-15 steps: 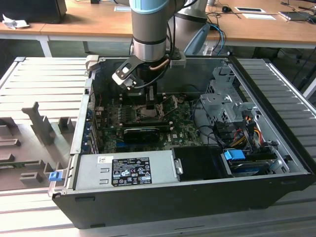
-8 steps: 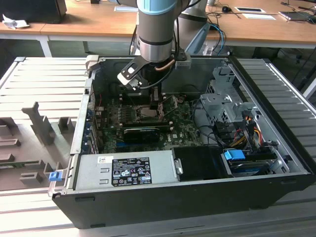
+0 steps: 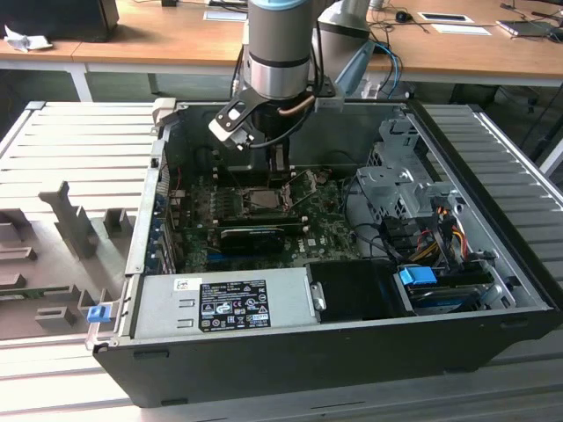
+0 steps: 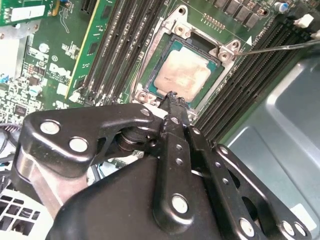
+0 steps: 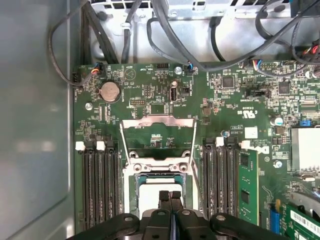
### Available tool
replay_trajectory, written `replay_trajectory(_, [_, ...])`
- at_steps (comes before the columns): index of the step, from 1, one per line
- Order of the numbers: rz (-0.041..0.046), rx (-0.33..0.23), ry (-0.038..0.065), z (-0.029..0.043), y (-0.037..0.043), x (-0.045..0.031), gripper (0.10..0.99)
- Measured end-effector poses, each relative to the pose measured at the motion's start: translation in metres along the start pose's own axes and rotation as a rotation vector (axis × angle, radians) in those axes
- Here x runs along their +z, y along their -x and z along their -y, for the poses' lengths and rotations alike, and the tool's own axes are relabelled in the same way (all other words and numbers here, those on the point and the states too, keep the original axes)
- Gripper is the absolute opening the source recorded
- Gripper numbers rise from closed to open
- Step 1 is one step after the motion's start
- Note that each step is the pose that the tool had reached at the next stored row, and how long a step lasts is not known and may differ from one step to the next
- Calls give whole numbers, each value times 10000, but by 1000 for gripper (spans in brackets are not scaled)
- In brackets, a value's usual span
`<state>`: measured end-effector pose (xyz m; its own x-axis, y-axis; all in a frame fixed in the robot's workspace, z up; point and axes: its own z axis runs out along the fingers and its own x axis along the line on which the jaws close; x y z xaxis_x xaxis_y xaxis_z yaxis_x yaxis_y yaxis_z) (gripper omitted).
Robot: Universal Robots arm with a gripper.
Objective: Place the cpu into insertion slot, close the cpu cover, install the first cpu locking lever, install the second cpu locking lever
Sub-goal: 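Close the cpu cover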
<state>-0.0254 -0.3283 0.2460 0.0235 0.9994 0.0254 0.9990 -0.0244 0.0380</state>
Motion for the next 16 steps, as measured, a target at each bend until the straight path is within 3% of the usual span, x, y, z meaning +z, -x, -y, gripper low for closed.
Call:
replay_trajectory(12, [0,0,0,-6,-4,-165,106])
replay_trajectory(16, [-1,0,0,-10,-7,-261,106])
